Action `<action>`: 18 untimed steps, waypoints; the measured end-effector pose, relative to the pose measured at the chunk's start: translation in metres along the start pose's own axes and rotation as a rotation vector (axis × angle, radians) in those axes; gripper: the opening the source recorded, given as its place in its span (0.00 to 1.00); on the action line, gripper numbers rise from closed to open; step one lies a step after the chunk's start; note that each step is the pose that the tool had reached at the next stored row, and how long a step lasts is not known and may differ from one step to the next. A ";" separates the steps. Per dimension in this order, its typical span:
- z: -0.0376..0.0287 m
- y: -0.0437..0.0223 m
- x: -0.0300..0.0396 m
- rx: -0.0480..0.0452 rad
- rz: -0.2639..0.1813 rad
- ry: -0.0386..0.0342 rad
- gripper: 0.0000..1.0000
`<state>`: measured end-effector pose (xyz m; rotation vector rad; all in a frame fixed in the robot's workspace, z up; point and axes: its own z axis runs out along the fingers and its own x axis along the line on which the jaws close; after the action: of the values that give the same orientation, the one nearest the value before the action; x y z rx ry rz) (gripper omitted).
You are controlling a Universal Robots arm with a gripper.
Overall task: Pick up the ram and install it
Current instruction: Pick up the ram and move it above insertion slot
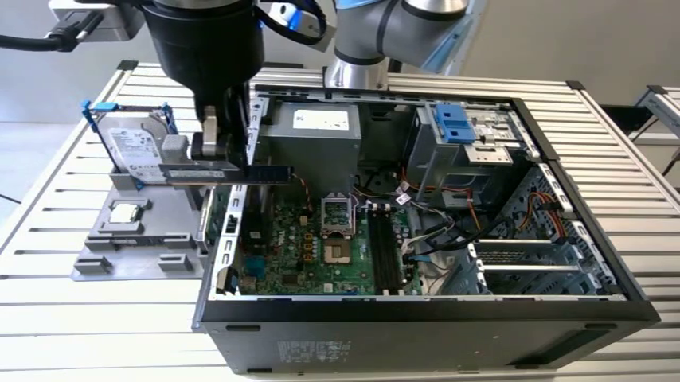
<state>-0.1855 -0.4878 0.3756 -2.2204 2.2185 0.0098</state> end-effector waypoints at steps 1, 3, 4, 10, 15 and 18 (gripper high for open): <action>0.0000 -0.0017 0.0000 -0.0001 0.000 0.0000 0.00; -0.0001 -0.0054 0.0000 -0.0001 0.000 0.0001 0.00; -0.0001 -0.0072 0.0000 -0.0001 0.000 0.0001 0.00; -0.0001 -0.0190 0.0000 -0.0001 0.001 0.0001 0.00; -0.0001 -0.0277 0.0000 0.0000 0.001 0.0000 0.00; -0.0001 -0.0323 0.0000 0.0000 0.001 0.0000 0.00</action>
<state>-0.1532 -0.4878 0.3756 -2.2194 2.2196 0.0099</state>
